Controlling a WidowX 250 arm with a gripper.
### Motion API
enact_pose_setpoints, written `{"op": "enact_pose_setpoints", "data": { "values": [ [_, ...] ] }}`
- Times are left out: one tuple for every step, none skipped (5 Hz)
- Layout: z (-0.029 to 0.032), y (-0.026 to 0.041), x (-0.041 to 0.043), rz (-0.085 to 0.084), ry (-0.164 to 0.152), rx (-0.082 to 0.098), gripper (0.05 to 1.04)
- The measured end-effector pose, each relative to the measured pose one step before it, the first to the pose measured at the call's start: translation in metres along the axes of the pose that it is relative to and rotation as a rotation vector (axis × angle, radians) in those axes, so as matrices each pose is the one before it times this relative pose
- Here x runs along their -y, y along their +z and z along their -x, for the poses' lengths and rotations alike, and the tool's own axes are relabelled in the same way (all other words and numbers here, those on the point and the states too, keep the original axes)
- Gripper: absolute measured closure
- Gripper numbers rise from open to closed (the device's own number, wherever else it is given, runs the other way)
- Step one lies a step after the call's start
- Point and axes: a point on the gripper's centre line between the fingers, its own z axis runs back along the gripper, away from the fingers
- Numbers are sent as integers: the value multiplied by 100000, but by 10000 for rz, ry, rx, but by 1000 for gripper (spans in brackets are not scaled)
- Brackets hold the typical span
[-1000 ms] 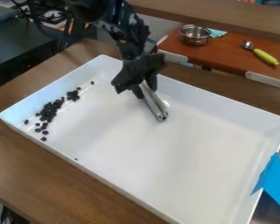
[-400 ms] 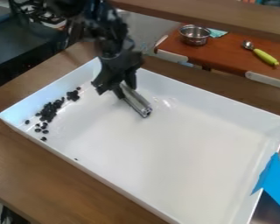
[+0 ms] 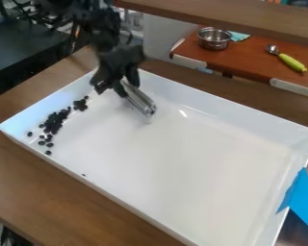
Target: Sweep into pile
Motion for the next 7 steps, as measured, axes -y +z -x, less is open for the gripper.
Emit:
{"op": "enact_pose_setpoints", "data": {
  "values": [
    [-1195, -3, 419, 172, -23, 207, 714],
    [-805, -751, -891, -90, 332, 65, 714],
    [-175, -223, -262, 206, 164, 110, 714],
    [771, -417, -1222, -192, -104, -138, 714],
    [326, 1268, -2095, -546, 295, -411, 714],
    [476, 1411, -2565, -672, 298, -542, 713],
    [-18, 1495, -2016, -293, 125, -321, 714]
  ]
}}
